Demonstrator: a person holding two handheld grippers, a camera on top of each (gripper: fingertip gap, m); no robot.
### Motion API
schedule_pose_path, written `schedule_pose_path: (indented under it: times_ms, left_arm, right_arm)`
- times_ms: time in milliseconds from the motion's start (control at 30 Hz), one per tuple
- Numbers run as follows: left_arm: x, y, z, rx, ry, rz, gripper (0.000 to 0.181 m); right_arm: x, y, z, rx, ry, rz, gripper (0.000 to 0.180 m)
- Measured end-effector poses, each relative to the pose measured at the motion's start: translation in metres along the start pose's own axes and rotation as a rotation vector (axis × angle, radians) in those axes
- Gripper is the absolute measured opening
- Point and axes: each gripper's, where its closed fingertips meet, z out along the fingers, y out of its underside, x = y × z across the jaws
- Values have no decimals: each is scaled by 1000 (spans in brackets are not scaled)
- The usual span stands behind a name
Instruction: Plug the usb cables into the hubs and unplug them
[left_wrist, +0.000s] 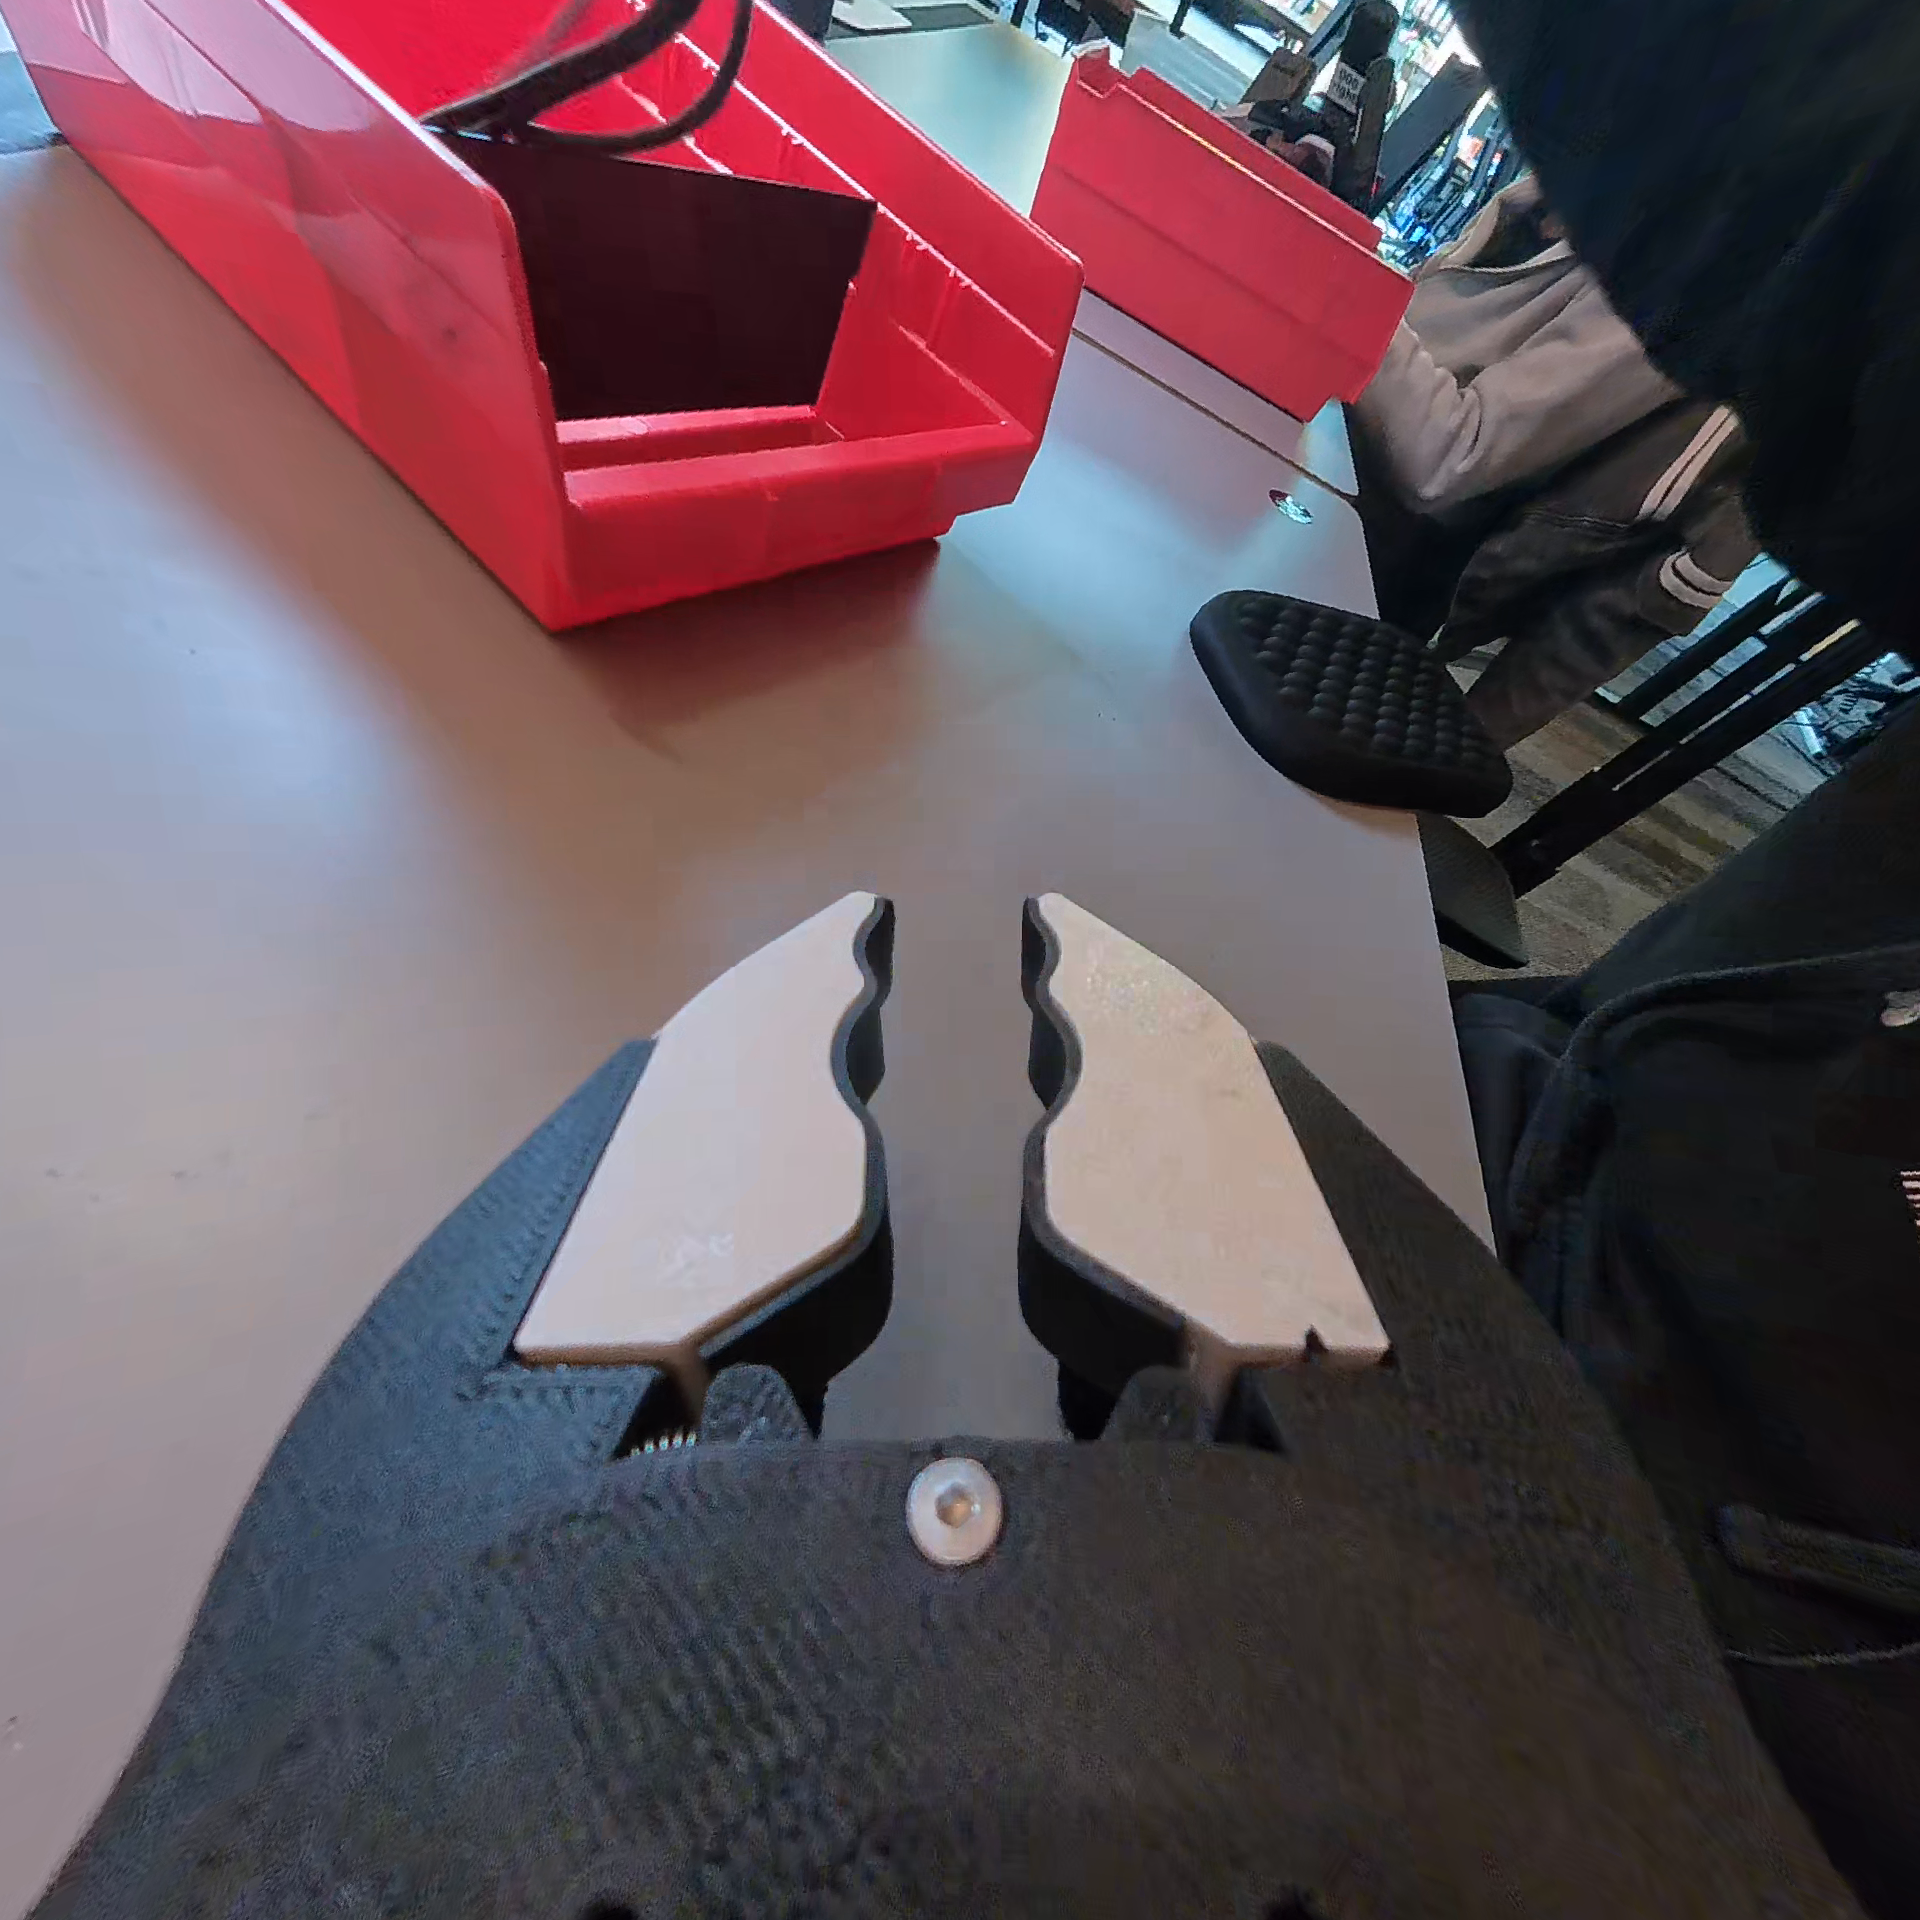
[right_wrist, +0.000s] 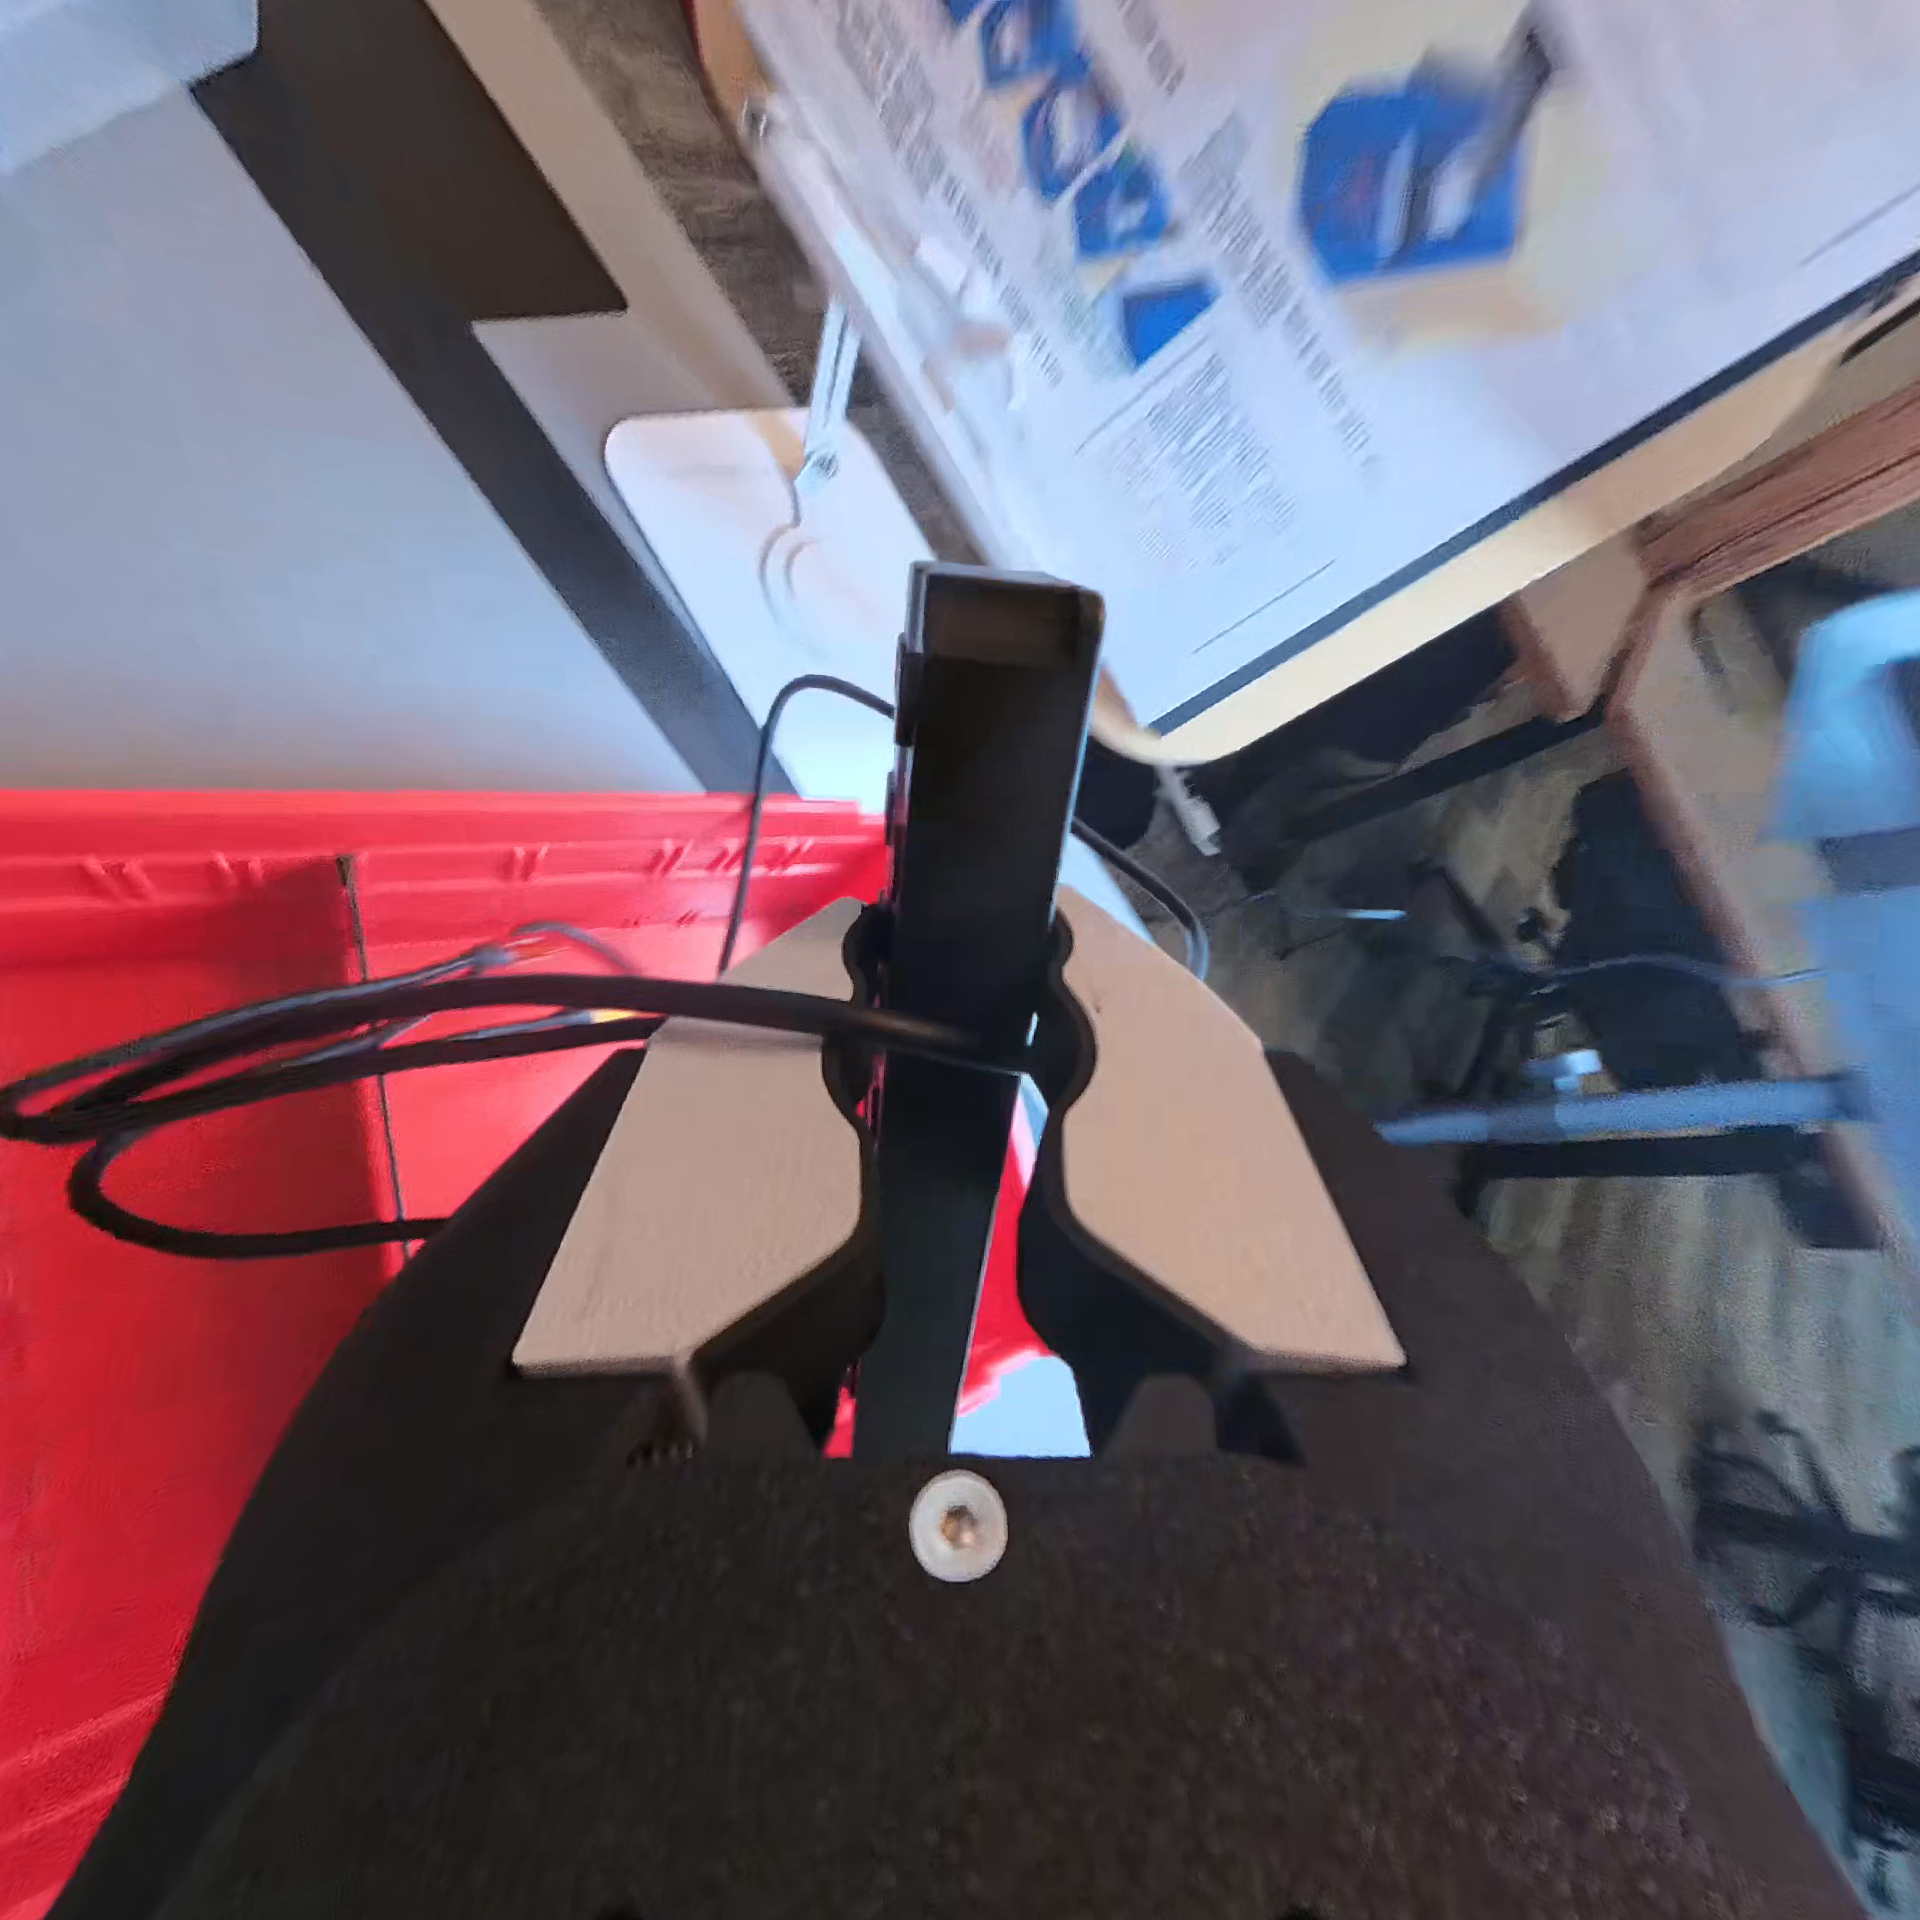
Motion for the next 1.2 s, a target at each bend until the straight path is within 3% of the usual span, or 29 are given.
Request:
schedule_pose_path:
  times_ms: [200,367,467,567,767,867,1000,1133,1200]
  left_arm:
    - [-3,1,0,1,-10,0,23]
    - [-7,1,-2,15,-25,-14,30]
    - [-13,-4,-6,45,-61,-9,37]
    - [-20,-14,-17,95,-116,11,39]
    - [-30,-44,-58,212,-253,73,40]
    - [-39,-64,-93,270,-360,115,40]
    - [-66,-92,-153,332,-532,130,39]
    - [-117,-110,-206,267,-722,123,38]
    - [-152,-114,-225,183,-797,93,37]
  right_arm:
    - [-33,80,54,-180,-111,83,31]
    - [-13,94,60,-276,-50,33,52]
    - [7,76,38,-229,-29,89,68]
    - [15,49,1,-95,-4,140,69]
    - [-36,16,-83,213,15,265,67]
    - [-93,14,-113,357,-50,354,56]
    - [-155,35,-126,489,-18,453,0]
    - [-190,64,-110,530,-20,550,0]
    - [-206,69,-101,563,-67,563,11]
